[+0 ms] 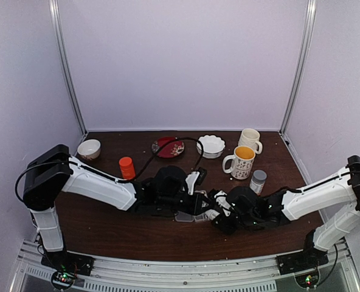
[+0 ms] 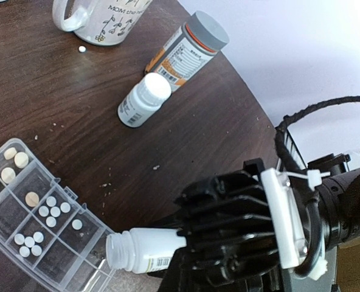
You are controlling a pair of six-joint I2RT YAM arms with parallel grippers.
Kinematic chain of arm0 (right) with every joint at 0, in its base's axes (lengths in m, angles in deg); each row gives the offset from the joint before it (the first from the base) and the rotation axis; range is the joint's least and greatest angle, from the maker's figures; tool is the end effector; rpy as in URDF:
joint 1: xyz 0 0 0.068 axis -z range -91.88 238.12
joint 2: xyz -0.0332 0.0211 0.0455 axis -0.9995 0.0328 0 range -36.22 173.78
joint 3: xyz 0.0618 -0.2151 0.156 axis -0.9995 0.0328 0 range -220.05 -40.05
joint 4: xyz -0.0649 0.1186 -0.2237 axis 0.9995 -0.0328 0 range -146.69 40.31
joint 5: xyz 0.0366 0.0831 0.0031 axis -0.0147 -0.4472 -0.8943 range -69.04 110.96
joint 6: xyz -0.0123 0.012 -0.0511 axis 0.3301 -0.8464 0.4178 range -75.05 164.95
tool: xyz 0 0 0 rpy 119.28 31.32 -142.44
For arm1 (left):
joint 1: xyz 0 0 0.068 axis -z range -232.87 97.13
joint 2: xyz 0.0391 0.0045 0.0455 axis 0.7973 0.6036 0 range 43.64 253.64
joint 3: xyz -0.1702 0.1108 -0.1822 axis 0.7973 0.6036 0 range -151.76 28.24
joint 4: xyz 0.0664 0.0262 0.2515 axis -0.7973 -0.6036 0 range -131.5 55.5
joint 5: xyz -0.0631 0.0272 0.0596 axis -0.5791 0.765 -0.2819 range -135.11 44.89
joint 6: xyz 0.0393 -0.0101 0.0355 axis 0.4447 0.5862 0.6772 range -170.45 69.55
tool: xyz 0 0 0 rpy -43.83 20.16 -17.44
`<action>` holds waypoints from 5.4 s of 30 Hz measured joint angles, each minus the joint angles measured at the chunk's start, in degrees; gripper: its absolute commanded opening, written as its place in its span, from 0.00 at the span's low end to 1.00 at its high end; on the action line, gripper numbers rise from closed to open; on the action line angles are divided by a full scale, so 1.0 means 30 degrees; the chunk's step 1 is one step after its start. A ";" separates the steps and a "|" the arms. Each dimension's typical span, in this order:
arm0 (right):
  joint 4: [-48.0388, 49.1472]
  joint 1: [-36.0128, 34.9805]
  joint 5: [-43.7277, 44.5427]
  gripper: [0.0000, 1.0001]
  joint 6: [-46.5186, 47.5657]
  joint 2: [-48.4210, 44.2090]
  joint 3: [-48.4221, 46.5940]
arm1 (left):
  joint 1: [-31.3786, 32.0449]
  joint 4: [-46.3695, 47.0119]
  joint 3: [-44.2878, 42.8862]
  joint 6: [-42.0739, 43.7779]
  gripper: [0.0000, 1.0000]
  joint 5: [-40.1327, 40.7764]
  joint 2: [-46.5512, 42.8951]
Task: Sort the pills into containers
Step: Pour the pill into the compartment of the pill container.
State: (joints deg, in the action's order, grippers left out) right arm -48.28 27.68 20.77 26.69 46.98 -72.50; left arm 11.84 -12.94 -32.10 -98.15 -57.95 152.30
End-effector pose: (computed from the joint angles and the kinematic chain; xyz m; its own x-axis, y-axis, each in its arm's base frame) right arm 0.1290 0.2275 0.1408 -0.6283 -0.4726 -0.6179 -0.7098 0.6734 0.2066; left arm 0.1677 -0.3735 0.1716 -0.8442 0.0988 -0.5269 0.5081 0.4606 -0.7278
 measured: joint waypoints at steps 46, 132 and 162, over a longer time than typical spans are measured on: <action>0.6025 -0.0029 -0.1734 0.00 0.0590 -0.0342 0.2812 | 0.0000 -0.3235 0.0925 0.1137 0.00 0.1734 -0.2820; -0.0758 -0.0109 -0.1370 0.00 -0.0481 0.1056 -0.1253 | 0.0080 -0.3497 0.0532 0.1093 0.00 0.1166 -0.1115; -0.0962 -0.0109 -0.1574 0.00 -0.0408 0.1370 -0.1552 | 0.0109 -0.4153 -0.1027 0.0954 0.00 0.0816 0.0546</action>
State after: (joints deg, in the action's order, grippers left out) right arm -51.16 27.35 16.05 25.47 51.09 -77.15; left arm 12.16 -25.39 -35.18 -95.29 -55.50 153.94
